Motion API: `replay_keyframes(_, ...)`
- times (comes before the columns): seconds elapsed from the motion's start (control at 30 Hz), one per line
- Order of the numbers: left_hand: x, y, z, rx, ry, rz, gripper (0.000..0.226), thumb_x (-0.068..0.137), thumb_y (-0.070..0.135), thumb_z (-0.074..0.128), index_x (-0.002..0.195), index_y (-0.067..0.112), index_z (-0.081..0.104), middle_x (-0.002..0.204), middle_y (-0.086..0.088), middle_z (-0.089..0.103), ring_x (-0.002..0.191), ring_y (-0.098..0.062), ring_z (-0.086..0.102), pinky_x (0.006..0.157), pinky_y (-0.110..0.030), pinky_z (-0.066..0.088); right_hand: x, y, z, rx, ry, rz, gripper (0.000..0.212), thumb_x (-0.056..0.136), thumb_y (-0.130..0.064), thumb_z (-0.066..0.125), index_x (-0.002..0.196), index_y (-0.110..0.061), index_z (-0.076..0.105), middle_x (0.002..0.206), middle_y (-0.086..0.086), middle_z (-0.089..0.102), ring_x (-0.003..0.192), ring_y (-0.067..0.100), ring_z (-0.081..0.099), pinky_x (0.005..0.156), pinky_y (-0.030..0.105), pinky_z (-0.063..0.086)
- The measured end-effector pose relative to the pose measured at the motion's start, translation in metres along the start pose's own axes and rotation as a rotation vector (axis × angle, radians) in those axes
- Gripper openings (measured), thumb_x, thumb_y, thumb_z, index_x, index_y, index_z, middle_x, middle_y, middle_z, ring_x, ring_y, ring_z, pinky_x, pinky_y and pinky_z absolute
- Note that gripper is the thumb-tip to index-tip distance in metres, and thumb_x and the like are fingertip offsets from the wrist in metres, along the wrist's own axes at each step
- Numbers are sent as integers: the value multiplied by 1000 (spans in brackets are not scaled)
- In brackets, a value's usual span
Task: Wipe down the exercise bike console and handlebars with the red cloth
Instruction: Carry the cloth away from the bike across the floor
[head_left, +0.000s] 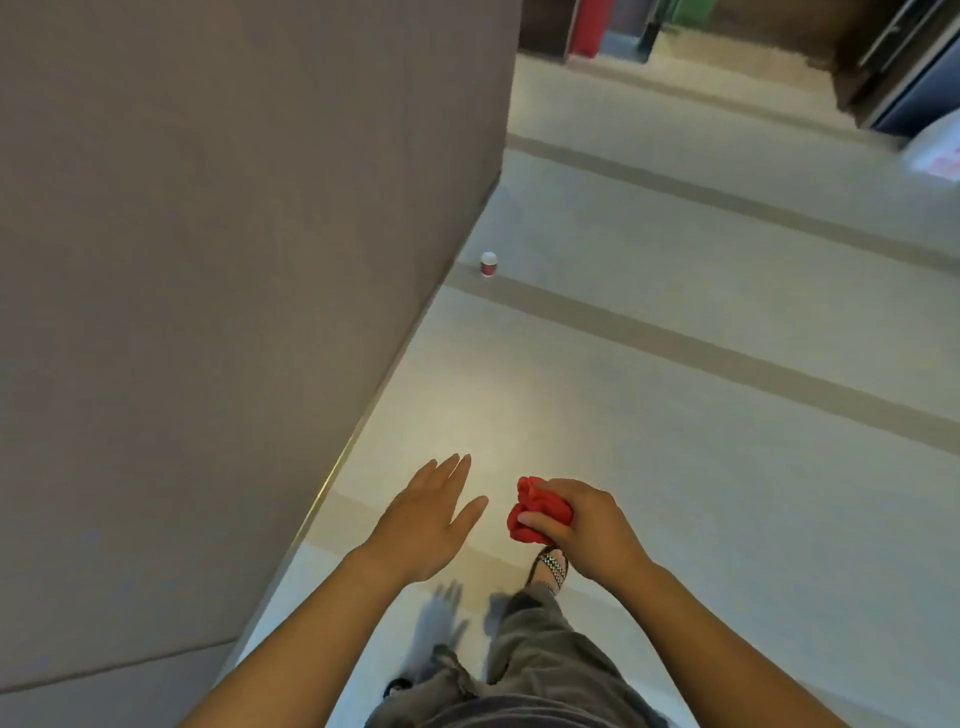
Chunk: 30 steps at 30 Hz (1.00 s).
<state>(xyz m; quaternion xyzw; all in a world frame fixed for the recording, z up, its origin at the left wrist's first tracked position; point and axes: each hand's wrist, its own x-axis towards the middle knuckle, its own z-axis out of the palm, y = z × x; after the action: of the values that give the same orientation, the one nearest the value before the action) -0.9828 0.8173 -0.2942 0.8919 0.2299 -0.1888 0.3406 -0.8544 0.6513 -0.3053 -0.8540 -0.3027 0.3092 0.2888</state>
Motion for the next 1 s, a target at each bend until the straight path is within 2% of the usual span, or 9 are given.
replay_keyframes(0.13,78,67,-2,102,-79,110,64,96,56,19,150,29,-2,159,9,-3,145,-12,-8,116,-32,4,25,53,-58,84,107,85,38,79,-52,63,110,-30,63,94,-16,59,78,1,54,69,5,38)
replay_keyframes(0.3,180,164,-4,247,-173,247,65,95,58,18,150,29,-2,159,9,-3,145,-13,-7,115,-30,3,58,117,-149,149,246,183,34,81,-48,63,110,-31,63,103,-11,65,87,5,57,75,8,39)
replay_keyframes(0.43,255,241,-9,314,-172,338,65,94,59,17,149,31,-4,159,10,-4,145,-13,-7,114,-29,2,85,160,-216,137,330,226,40,83,-50,60,117,-29,59,111,-9,64,92,4,56,81,8,38)
replay_keyframes(0.6,322,299,-26,360,-177,369,66,93,60,17,149,32,-3,158,10,-4,145,-13,-6,115,-31,4,131,195,-279,180,381,252,33,85,-45,61,114,-31,59,107,-12,63,86,3,55,72,2,36)
replay_keyframes(0.73,383,328,-49,336,-182,340,66,93,58,18,149,30,-3,158,9,-5,145,-13,-8,116,-32,4,188,215,-321,184,381,252,34,85,-43,60,116,-30,58,107,-12,61,91,5,55,79,11,41)
replay_keyframes(0.9,490,371,-84,304,-145,357,66,93,58,19,149,30,-3,159,9,-5,145,-14,-8,117,-35,6,273,239,-398,125,394,237,32,86,-41,60,115,-28,59,104,-14,60,86,4,53,73,10,41)
replay_keyframes(1.0,566,412,-107,303,-154,400,65,96,55,20,150,27,0,159,6,-1,146,-15,-4,118,-39,9,319,257,-460,106,392,292,28,86,-42,59,105,-24,63,99,-8,64,87,10,58,78,23,50)
